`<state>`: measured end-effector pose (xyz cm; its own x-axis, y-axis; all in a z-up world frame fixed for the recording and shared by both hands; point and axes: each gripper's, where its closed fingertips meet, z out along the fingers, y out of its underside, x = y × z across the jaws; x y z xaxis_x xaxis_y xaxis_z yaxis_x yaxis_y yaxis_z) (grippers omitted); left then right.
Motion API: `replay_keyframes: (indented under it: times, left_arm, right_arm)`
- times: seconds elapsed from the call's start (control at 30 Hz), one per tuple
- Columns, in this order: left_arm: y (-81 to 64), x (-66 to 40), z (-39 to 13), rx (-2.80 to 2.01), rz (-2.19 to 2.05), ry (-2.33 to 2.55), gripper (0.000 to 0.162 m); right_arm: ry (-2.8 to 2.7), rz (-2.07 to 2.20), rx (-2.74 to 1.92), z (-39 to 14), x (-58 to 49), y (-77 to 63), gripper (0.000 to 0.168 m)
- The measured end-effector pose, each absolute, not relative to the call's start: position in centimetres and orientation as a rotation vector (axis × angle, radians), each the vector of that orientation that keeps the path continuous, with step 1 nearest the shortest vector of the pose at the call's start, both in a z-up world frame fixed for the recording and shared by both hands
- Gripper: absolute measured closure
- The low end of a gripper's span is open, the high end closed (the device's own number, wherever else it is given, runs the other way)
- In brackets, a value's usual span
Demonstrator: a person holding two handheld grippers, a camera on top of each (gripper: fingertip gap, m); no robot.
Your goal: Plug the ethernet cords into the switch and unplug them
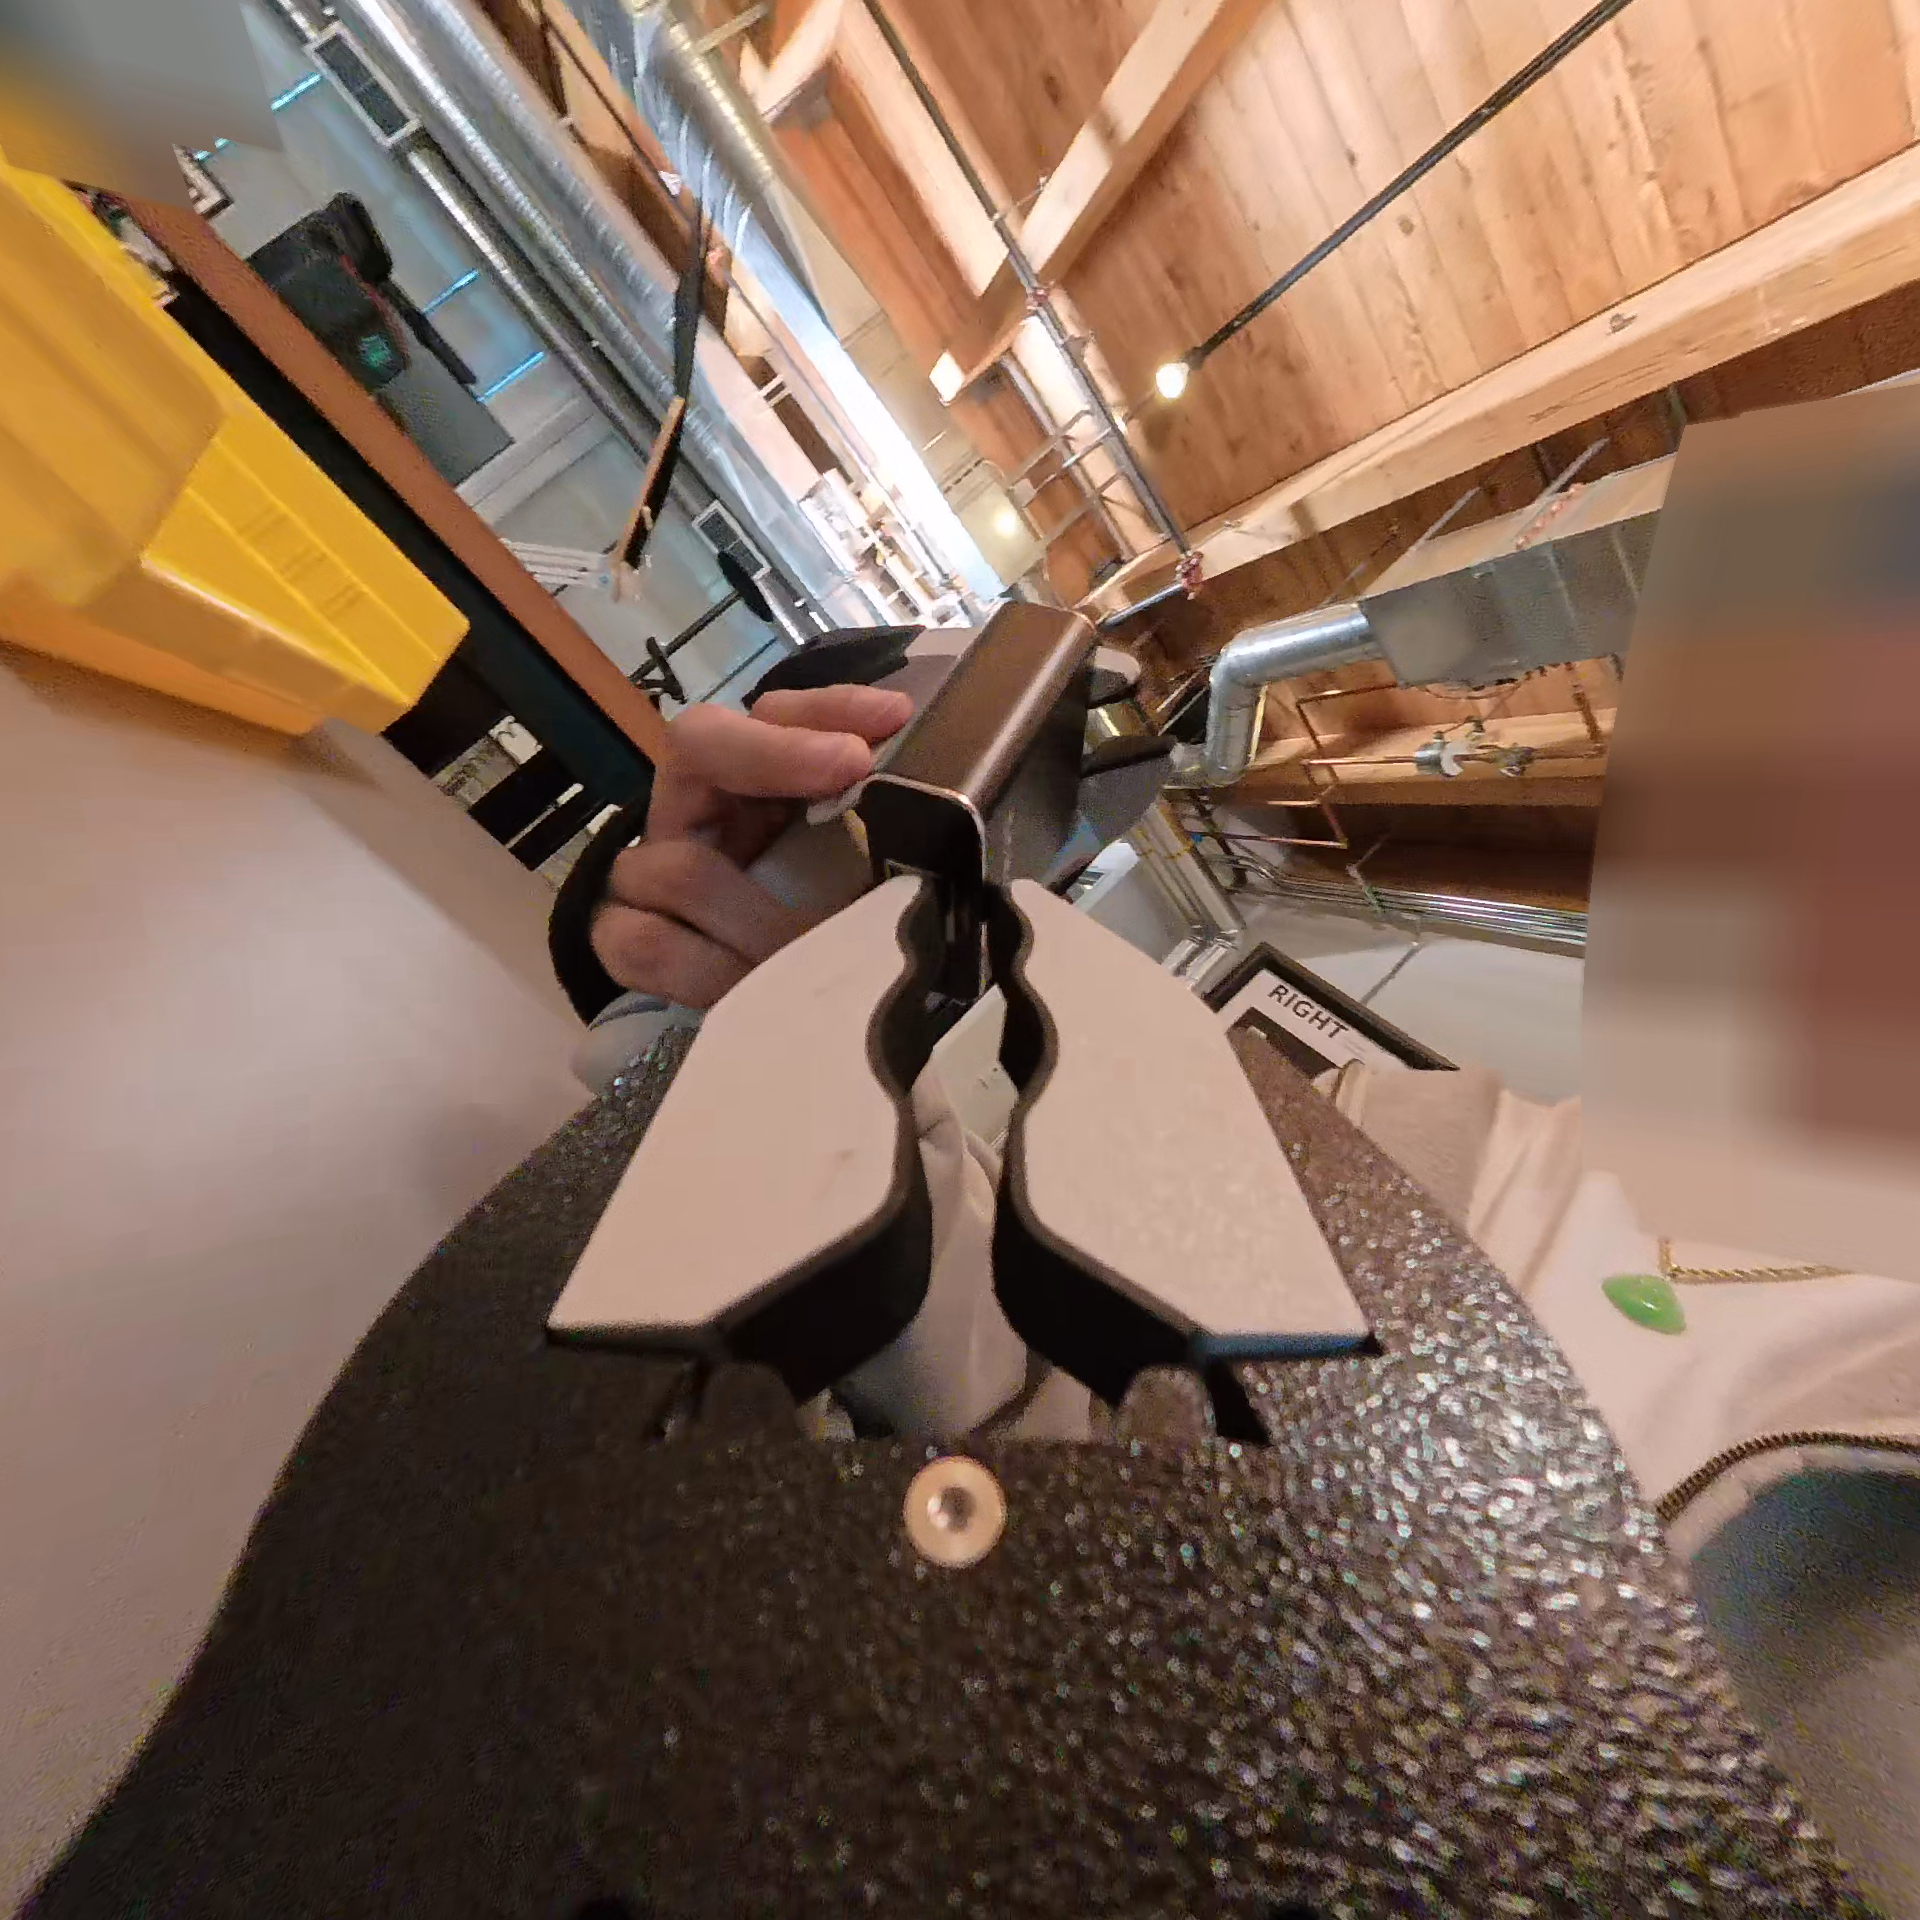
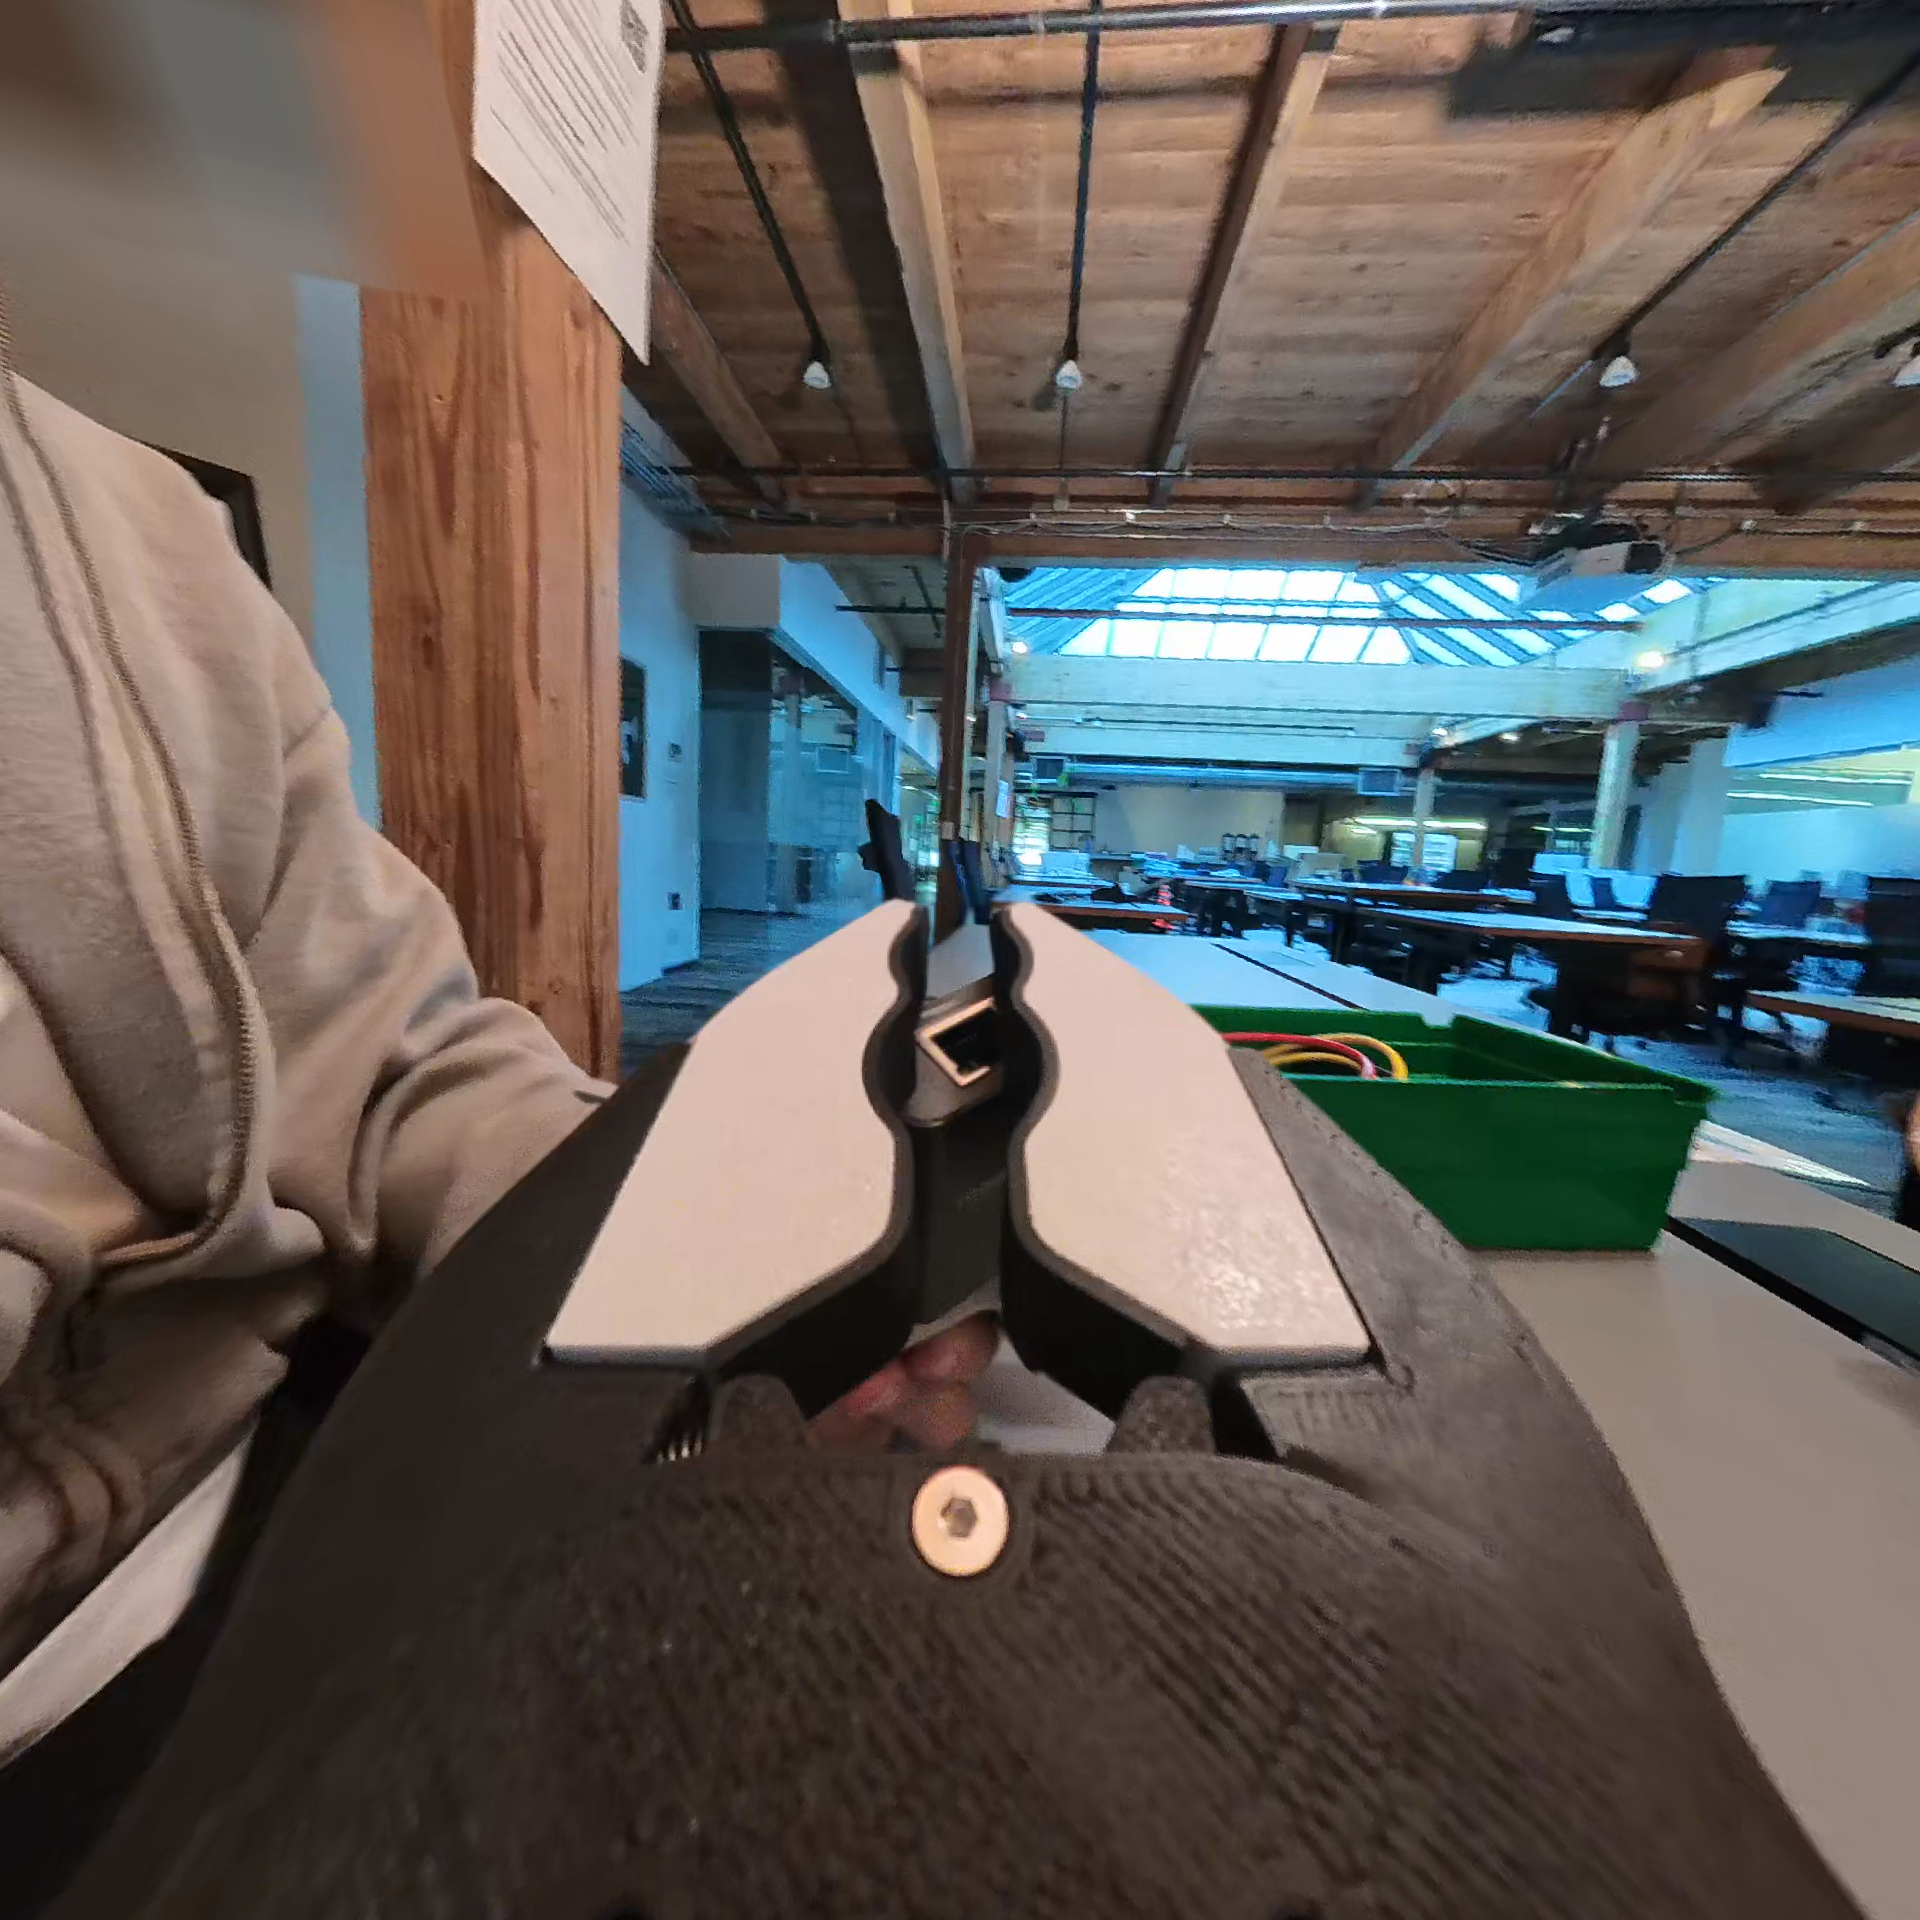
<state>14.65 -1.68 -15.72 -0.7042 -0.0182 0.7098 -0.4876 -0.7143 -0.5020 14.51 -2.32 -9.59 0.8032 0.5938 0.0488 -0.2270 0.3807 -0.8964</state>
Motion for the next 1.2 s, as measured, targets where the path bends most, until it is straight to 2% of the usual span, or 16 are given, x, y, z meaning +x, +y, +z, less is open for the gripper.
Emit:
replay_keyframes:
  times: [0.13,0.3,0.33,0.37,0.4,0.43,0.83,0.93,0.97,1.0,1.2]
  left_arm:
    - [-0.9,14.9,-16.1,1.104,2.440,-1.006,0.155]
    - [-0.8,14.8,-16.7,1.114,2.379,-0.963,0.155]
    - [-0.9,14.8,-16.8,1.108,2.368,-0.957,0.155]
    - [-1.0,14.8,-16.9,1.109,2.366,-0.959,0.155]
    - [-1.2,14.7,-17.0,1.102,2.368,-0.971,0.155]
    - [-1.5,14.5,-17.0,1.085,2.369,-0.991,0.155]
    - [-2.5,14.0,-17.6,1.128,2.327,-0.921,0.155]
    - [-3.7,13.6,-18.5,1.170,2.195,-0.998,0.155]
    - [-4.0,13.5,-18.9,1.204,2.140,-1.021,0.155]
    - [-4.1,13.4,-19.1,1.216,2.099,-1.033,0.155]
    - [-2.6,13.9,-19.0,1.319,2.049,-1.145,0.154]
  right_arm:
    - [-0.377,0.503,-1.071,-10.2,15.0,-1.9,0.126]
    - [-0.423,0.460,-1.118,-11.2,14.9,-1.8,0.114]
    - [-0.428,0.445,-1.117,-11.3,15.0,-1.8,0.116]
    - [-0.420,0.416,-1.129,-11.4,15.3,-1.7,0.108]
    - [-0.391,0.365,-1.157,-11.5,15.8,-1.2,0.088]
    - [-0.377,0.319,-1.188,-11.8,16.2,-0.9,0.076]
    - [-0.589,0.180,-1.376,-14.7,14.5,-0.4,0.071]
    - [-0.610,0.166,-1.387,-15.0,14.2,-0.2,0.076]
    - [-0.633,0.171,-1.391,-15.3,13.9,-0.3,0.086]
    - [-0.658,0.174,-1.400,-15.5,13.7,-0.4,0.088]
    - [-0.682,0.082,-1.489,-16.9,14.2,0.4,0.091]
